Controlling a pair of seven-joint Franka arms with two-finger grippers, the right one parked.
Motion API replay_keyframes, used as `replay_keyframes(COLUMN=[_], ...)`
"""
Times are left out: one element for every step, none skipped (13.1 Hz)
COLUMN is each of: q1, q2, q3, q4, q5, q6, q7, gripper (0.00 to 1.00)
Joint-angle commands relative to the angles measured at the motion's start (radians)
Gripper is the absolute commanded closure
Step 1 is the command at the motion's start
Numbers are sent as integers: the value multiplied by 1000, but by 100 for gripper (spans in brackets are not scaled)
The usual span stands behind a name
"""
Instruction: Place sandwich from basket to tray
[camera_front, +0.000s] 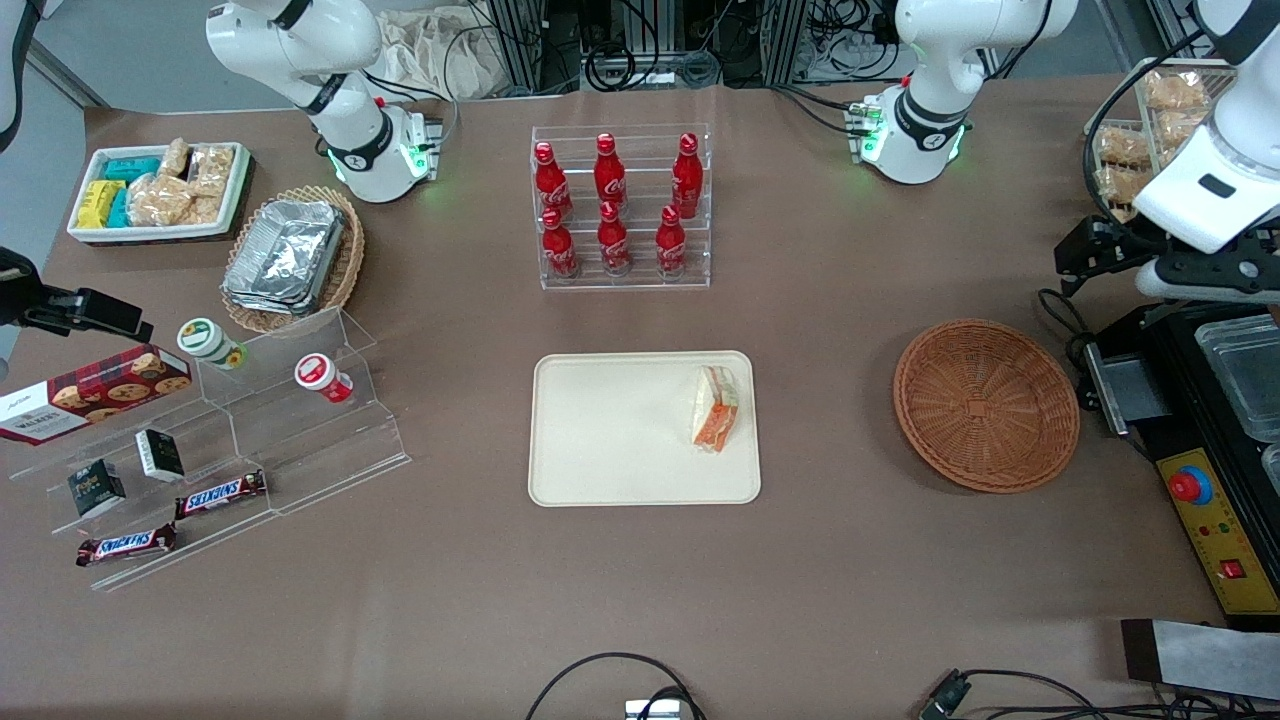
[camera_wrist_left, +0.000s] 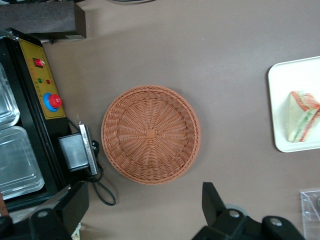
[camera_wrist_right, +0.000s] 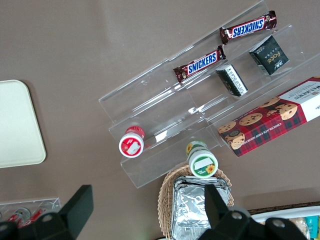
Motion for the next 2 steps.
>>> replay_keyframes(q1=[-6, -6], q2=[-31, -32], q3=[29, 29], q4=[-6, -6], q5=[-47, -50], q6=[-24, -30], q7=[16, 16], gripper=[0, 0])
